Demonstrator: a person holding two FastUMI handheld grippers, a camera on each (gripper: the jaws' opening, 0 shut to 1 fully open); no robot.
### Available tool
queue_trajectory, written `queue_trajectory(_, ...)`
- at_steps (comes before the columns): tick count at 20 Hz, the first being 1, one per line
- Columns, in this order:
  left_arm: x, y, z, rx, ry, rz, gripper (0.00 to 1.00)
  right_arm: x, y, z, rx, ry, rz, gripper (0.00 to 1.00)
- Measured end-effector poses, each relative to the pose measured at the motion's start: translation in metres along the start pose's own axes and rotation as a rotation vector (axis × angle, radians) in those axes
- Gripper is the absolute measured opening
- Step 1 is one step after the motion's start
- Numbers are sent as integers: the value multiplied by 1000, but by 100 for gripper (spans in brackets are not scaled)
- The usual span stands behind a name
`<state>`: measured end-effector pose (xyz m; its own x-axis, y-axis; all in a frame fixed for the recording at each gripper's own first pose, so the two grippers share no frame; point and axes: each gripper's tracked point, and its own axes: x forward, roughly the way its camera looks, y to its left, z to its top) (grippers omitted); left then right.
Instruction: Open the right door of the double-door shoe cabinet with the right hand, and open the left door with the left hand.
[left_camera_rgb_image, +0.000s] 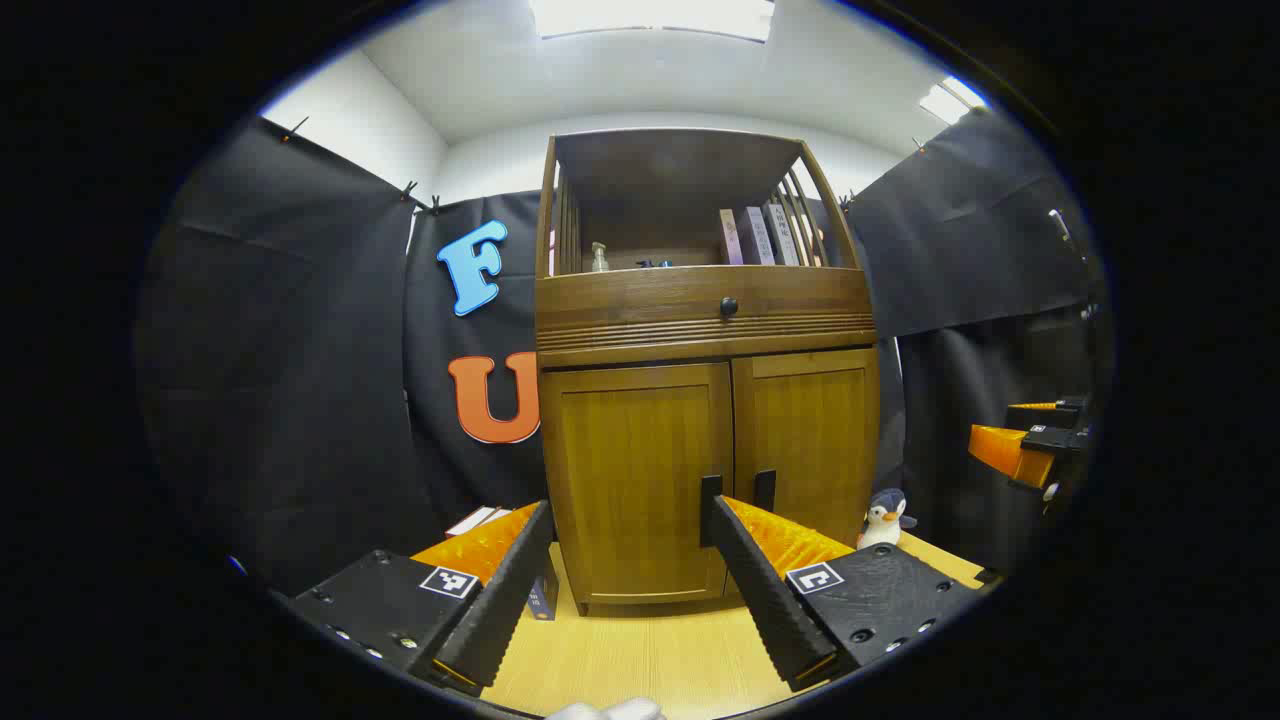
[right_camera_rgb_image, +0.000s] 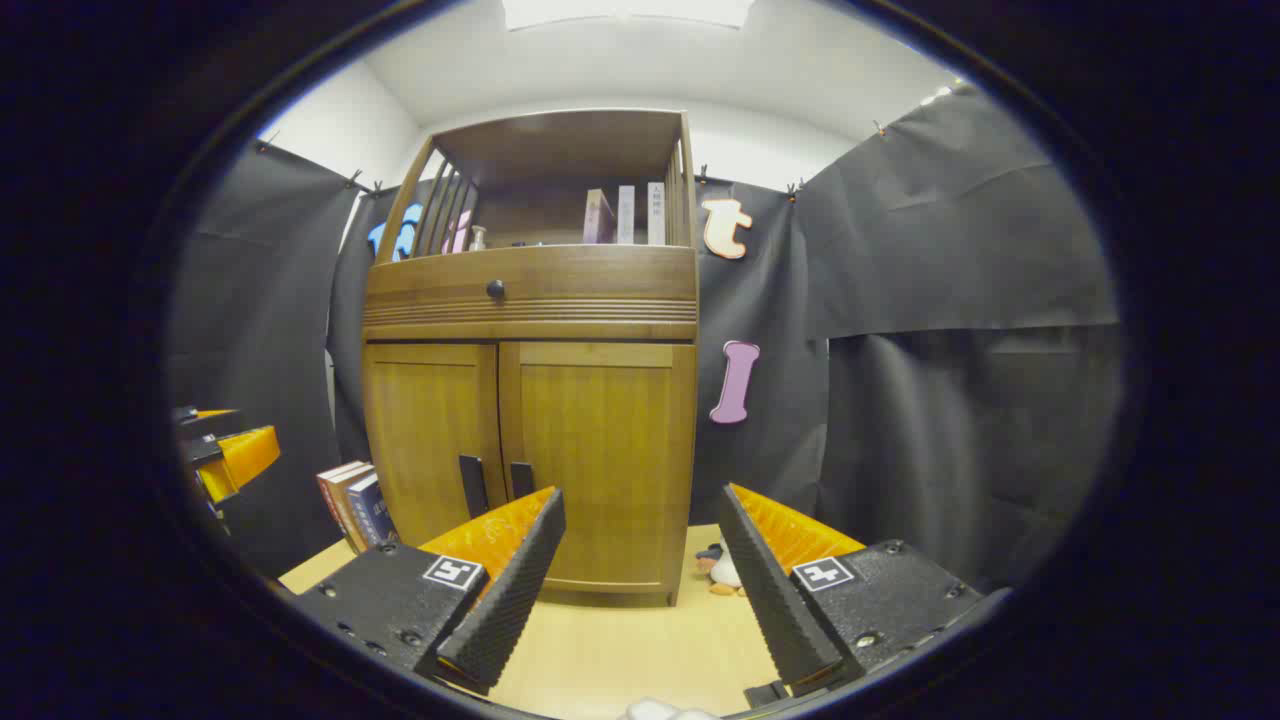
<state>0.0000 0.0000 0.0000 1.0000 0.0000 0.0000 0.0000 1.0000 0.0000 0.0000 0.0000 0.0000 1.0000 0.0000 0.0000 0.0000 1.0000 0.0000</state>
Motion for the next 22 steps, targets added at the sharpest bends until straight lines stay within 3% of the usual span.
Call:
queue_trajectory(9, -1, 7, -7, 4, 14, -9, 96, 0, 3, -6, -16, 26, -9, 98)
queue_trajectory(16, 5, -5, -22, -15, 36, -67, 96, 6, -5, -26, -29, 79, -34, 100)
queue_trajectory(22, 1, 3, -26, -29, 50, -35, 96, 34, 3, -38, -61, 77, -4, 100)
